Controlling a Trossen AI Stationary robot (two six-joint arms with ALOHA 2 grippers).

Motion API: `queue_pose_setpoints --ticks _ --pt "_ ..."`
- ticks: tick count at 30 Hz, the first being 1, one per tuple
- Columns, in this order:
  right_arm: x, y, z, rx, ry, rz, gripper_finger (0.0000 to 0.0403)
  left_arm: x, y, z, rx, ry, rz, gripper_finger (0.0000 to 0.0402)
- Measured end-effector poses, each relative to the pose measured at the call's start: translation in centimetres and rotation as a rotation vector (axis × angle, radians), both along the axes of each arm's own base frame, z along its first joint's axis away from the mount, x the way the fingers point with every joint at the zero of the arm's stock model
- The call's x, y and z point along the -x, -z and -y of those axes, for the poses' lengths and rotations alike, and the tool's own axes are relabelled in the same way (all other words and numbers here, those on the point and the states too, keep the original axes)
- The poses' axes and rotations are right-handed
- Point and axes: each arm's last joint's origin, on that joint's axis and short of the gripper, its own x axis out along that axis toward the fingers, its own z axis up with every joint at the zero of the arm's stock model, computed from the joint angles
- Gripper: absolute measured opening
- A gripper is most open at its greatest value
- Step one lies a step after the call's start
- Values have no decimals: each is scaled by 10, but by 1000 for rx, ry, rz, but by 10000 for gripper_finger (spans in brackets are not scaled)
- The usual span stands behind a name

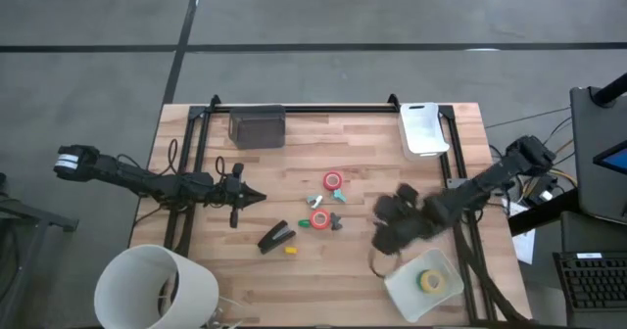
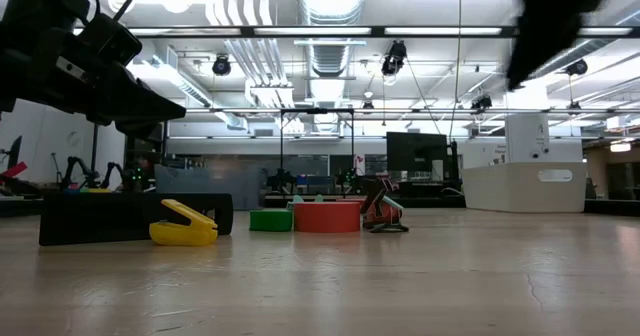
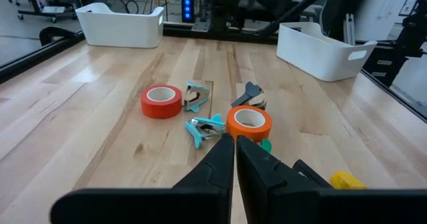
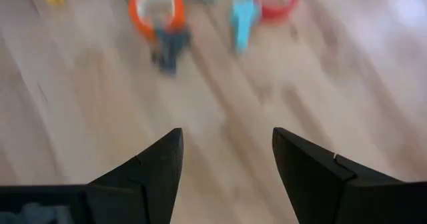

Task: Pick and place Stapler, Stapler remover, tape
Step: Put the red tape into the bottom white bin

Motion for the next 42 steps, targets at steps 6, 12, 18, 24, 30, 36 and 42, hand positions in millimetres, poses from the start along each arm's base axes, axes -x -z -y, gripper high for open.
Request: queue_pose_setpoints --ticks 6,12,18,24,30,36,42 --pt "-35 -5 53 18 -64 69 224 0 0 0 0 0 0 19" --pt "-56 0 109 22 -14 105 224 0 0 0 0 0 0 21" --pt "-72 20 151 -67 53 110 224 0 0 0 0 0 0 19" --pt "-89 52 174 -68 65 7 224 0 0 0 0 0 -1 21" --pt "-106 75 185 -70 75 -54 224 0 0 0 0 0 0 19" --pt "-114 88 188 -74 61 -92 224 0 0 0 0 0 -1 21" --pt "-114 91 188 -113 52 -86 221 0 0 0 0 0 0 19"
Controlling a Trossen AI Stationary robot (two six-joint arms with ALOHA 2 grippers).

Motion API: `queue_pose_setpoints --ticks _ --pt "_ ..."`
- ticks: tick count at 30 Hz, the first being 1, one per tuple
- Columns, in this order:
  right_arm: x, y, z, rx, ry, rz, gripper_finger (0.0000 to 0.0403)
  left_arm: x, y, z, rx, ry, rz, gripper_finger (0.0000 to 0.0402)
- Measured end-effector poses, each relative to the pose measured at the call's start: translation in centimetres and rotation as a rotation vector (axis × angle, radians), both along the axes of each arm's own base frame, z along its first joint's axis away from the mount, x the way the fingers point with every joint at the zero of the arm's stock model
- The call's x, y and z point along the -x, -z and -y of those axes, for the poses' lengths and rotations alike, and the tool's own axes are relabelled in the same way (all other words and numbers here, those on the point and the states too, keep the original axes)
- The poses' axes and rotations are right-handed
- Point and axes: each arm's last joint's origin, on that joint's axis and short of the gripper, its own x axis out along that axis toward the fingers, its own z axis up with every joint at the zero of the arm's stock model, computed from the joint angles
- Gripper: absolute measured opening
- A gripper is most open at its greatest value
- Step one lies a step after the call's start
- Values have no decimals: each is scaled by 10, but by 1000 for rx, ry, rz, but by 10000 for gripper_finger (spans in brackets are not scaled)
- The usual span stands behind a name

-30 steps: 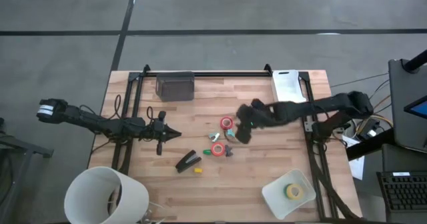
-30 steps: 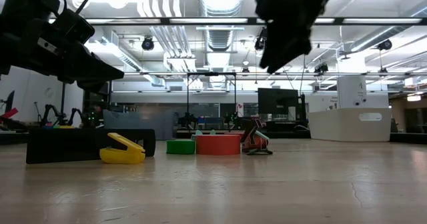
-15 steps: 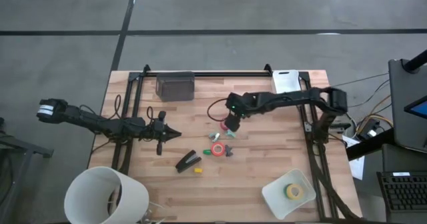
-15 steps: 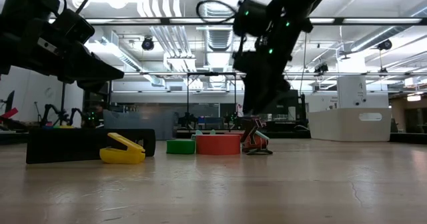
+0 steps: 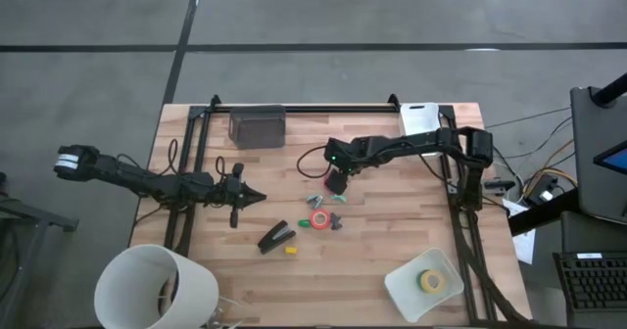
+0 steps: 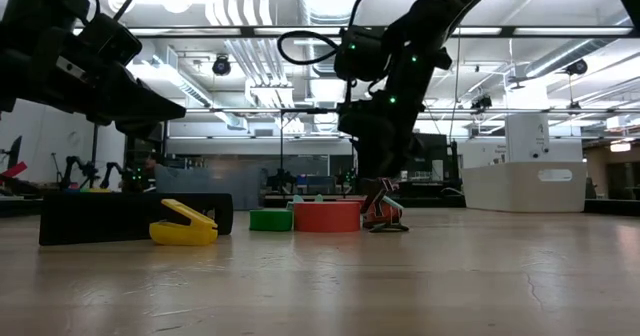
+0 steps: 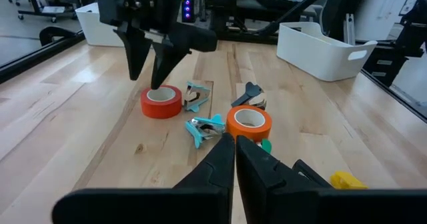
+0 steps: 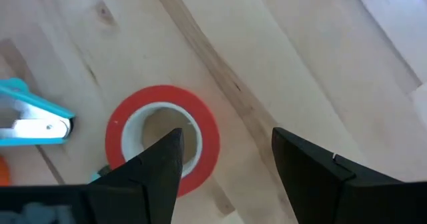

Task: Pick and place Stapler, Stapler remover, tape
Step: Put the red tape into the bottom white bin

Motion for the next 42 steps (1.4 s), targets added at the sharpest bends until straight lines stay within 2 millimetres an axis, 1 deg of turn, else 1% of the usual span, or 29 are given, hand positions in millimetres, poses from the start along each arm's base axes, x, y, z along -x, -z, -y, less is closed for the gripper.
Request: queue_pose_setpoints --ticks 5,11,14,17,23,28,30,34,39,42 --pt "-1 6 0 -15 17 4 212 0 0 0 0 0 0 21" --pt "-5 22 -1 -69 2 -26 196 0 0 0 0 0 0 19" --pt "-6 27 0 -71 -2 -33 184 0 0 0 0 0 0 20" --pt "-6 28 0 -68 -5 -37 165 0 0 0 0 0 0 21" --pt "-3 21 0 -49 -32 -44 107 0 0 0 0 0 0 19" --pt "-2 9 1 -29 -48 -4 49 0 0 0 0 0 0 21" --pt "-1 5 1 -26 -47 8 35 0 0 0 0 0 0 20" --pt "0 -2 2 -19 -46 28 32 0 0 0 0 0 0 19" --pt "-1 -8 8 -14 -33 49 48 0 0 0 0 0 0 21" --pt "-3 -15 8 -8 -38 68 48 0 0 0 0 0 0 20"
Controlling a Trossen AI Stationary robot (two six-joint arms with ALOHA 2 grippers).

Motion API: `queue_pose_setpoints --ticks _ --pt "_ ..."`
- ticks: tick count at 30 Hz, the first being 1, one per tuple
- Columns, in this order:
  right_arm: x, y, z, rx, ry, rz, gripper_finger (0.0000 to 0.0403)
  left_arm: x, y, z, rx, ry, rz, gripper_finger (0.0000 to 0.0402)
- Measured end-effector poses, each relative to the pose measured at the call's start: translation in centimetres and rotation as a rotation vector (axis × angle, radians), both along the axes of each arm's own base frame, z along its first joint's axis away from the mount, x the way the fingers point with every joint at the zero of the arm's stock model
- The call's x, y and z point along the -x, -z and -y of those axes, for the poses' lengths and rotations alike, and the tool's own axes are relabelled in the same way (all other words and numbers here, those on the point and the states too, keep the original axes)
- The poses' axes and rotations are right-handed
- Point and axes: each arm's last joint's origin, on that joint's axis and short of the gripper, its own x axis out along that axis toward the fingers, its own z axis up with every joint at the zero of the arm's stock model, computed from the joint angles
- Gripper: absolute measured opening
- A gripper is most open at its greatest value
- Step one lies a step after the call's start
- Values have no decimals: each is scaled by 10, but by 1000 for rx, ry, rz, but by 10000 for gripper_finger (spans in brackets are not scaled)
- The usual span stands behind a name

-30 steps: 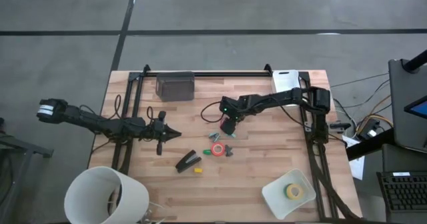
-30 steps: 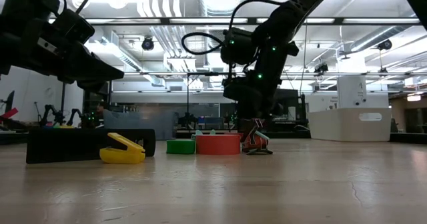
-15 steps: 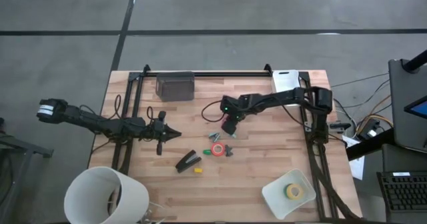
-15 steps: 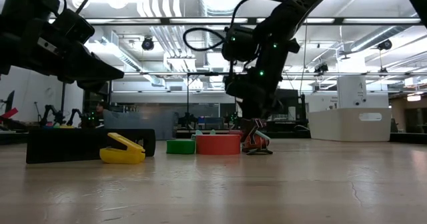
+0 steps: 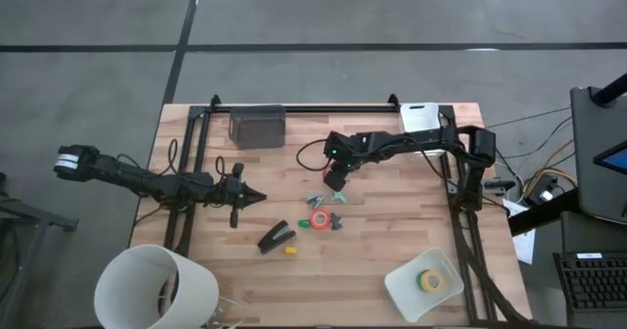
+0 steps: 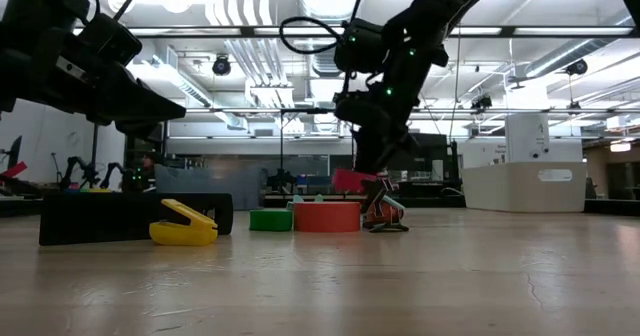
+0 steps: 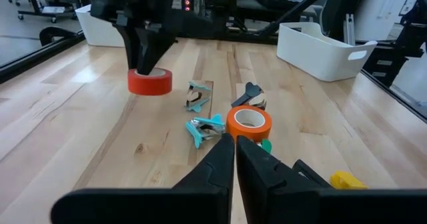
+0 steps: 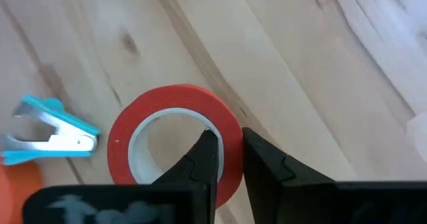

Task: Pick and place Stapler, Stapler remover, tape
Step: Put the red tape into the bottom white bin

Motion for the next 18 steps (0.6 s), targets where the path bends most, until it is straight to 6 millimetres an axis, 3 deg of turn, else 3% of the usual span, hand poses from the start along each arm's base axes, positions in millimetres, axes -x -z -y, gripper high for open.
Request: queue_pose_setpoints --ticks 9,18 --pt "-1 -24 -4 2 -21 -10 42 0 0 0 0 0 0 21" --pt "12 -53 -30 -8 -62 -4 43 0 0 0 0 0 0 20"
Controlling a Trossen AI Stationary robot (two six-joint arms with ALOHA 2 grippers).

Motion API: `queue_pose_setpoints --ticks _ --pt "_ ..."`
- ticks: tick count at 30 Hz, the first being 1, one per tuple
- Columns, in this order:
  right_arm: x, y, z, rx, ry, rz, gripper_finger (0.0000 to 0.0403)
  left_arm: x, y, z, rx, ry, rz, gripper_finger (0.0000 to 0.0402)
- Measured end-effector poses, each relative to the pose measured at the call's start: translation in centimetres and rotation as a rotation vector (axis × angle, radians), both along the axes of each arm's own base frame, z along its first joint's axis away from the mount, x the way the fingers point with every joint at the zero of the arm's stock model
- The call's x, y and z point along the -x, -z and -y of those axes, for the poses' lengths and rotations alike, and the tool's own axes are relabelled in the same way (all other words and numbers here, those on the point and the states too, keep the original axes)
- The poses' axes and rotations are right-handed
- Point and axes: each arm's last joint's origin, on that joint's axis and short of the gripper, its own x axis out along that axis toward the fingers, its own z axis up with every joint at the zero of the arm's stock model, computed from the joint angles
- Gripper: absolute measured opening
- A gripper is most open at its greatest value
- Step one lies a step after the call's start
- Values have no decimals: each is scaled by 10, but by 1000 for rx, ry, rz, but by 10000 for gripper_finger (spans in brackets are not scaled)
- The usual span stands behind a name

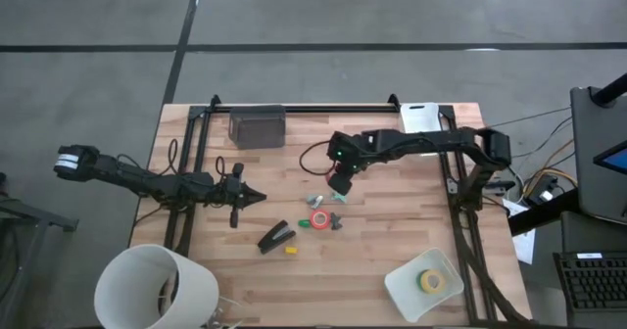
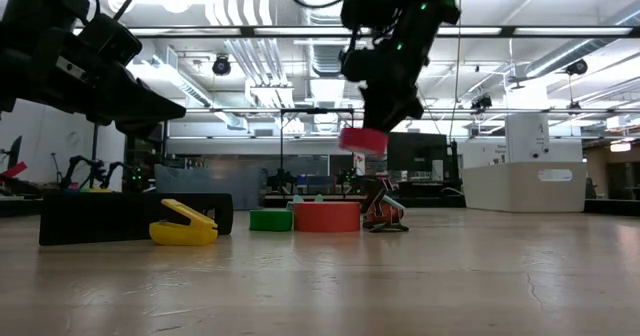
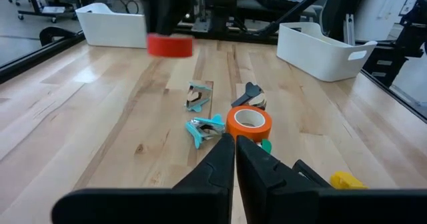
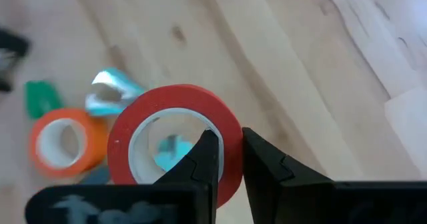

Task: Pick and place Stapler, Stapler remover, tape
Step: Put the red tape into the bottom white bin

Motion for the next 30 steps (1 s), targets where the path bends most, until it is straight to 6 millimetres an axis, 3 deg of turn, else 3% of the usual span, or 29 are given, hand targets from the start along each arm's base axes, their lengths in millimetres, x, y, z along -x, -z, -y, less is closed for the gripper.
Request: queue_pose_setpoints --ticks 8,18,24,30 --pt "24 -37 -46 -23 -72 21 42 0 0 0 0 0 -1 18" --pt "86 -73 -139 -60 -93 -15 44 0 0 0 0 0 0 19" --pt "129 -82 -199 -121 -122 -4 45 0 0 0 0 0 0 20" --pt "161 -71 -249 -100 -113 4 44 0 0 0 0 0 -1 19"
